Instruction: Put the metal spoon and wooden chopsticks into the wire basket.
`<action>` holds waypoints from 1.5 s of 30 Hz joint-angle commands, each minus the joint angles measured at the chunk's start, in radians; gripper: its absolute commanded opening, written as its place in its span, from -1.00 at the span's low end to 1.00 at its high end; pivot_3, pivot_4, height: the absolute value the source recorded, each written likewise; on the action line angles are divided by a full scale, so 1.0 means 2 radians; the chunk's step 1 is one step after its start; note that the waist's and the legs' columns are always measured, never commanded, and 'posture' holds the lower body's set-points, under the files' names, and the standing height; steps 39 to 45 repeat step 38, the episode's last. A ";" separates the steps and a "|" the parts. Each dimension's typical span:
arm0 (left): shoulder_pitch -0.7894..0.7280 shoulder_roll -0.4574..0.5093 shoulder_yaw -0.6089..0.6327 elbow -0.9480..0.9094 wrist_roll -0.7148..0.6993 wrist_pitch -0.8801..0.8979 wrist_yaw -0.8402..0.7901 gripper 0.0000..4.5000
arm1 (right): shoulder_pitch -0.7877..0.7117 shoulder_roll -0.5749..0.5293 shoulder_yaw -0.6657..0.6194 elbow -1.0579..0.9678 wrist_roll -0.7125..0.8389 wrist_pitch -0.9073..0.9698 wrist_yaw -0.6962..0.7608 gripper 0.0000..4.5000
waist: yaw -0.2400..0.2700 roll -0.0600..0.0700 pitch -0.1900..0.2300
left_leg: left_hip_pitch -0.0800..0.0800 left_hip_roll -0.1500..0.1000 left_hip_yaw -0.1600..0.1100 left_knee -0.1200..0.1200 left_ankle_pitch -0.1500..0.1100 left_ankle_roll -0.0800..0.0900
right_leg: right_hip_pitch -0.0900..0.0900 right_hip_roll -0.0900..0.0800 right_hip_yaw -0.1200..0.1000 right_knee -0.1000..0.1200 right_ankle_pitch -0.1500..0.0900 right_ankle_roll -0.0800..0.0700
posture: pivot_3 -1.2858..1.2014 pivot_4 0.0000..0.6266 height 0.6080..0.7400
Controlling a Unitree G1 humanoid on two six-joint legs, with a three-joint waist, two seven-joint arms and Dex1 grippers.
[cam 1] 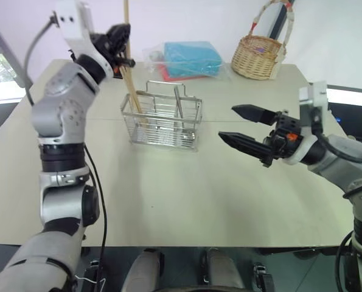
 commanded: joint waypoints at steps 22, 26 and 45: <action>0.014 0.162 0.027 -0.080 -0.062 0.063 -0.157 0.97 | -0.010 -0.010 -0.005 0.012 -0.028 -0.019 0.029 1.00 | -0.010 0.001 0.000 | 0.000 0.000 0.000 -0.001 0.000 0.000 | -0.001 0.002 0.000 0.000 0.000 0.000 | 0.03 -0.52 -0.20; 0.069 0.283 0.004 -0.106 -0.047 0.023 -0.309 0.97 | -0.017 -0.004 0.003 0.030 -0.051 -0.035 0.045 1.00 | -0.012 0.002 0.000 | 0.001 0.001 0.000 -0.001 0.000 0.000 | 0.000 0.001 0.000 0.000 -0.001 -0.001 | 0.03 -0.52 -0.20; 0.203 0.428 0.076 -0.167 -0.060 0.025 -0.437 0.97 | -0.040 0.015 0.036 0.079 -0.102 -0.069 0.093 1.00 | -0.004 0.004 0.002 | 0.000 0.001 0.000 -0.001 0.000 0.000 | -0.001 0.001 0.000 -0.002 -0.003 -0.005 | 0.03 -0.52 -0.20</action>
